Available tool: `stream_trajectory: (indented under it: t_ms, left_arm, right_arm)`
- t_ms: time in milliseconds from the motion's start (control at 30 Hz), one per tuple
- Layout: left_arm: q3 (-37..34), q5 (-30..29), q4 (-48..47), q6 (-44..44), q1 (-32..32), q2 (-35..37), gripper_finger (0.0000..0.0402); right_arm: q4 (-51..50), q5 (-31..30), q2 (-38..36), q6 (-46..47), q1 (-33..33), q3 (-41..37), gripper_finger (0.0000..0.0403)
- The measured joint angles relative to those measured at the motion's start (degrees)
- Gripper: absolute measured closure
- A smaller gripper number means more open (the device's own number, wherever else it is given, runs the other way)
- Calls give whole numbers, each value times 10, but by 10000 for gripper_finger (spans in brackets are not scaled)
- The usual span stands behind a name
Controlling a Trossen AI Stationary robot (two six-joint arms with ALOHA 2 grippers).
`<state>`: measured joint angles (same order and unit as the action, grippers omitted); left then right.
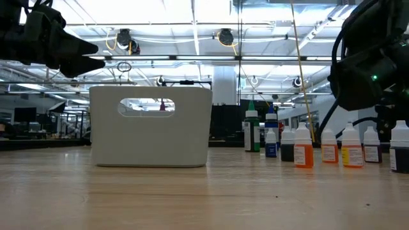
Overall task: Pick & Place food coloring
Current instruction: Put the yellow food coloring bottle into the bin
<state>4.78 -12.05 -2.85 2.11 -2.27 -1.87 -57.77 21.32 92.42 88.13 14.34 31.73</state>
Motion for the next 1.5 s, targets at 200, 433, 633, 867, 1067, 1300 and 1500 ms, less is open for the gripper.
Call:
stream_trajectory:
  t_ms: [200, 433, 633, 867, 1067, 1300, 1500]
  left_arm:
    - [0, 0, 3, 1, 0, 0, 36]
    - [0, 0, 20, 1, 0, 0, 36]
    - [0, 1, 27, 1, 0, 0, 36]
    - [0, 0, 27, -3, 0, 0, 36]
    - [0, 0, 30, -3, 0, 0, 36]
    - [0, 0, 30, -3, 0, 0, 36]
    - [0, 0, 30, -3, 0, 0, 36]
  right_arm:
    - [-1, -16, 27, 32, 0, 2, 402]
    - [-3, -43, -11, 36, 30, 5, 403]
    - [3, -95, -101, 50, 64, 15, 403]
    - [1, -146, -168, 63, 72, 21, 403]
    - [1, -185, -177, 83, 72, 21, 403]
    - [25, -340, -235, -7, 71, 76, 403]
    - [209, -515, -299, -320, 71, 147, 403]
